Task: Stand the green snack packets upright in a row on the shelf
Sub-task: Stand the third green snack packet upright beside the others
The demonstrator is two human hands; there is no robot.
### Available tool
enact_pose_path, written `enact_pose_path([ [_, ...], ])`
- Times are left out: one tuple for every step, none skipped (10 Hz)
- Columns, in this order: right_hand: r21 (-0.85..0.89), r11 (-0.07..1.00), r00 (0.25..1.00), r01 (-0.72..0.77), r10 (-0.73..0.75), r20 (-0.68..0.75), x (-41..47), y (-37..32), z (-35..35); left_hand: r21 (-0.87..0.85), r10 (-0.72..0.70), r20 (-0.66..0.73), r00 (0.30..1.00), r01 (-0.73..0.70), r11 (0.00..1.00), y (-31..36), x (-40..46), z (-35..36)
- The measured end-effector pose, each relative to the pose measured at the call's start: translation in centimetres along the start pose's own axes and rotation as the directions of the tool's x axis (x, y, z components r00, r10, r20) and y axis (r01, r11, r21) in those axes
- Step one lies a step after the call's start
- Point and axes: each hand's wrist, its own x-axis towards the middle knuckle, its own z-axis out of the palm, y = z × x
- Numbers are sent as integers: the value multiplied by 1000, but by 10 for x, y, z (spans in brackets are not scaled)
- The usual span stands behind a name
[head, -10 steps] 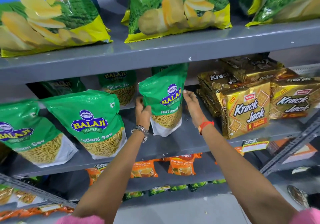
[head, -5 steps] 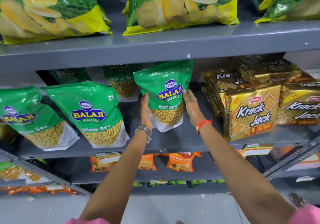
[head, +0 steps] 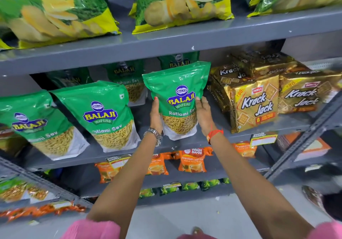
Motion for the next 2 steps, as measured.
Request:
enact_pose_path([
  [-33, 999, 999, -28, 27, -24, -6, -2, 0, 189, 12, -41, 999, -4, 982, 2, -5, -3],
  [-79, 997, 988, 23, -35, -148, -20, -19, 1, 591, 254, -48, 966, -178, 787, 8, -23, -1],
])
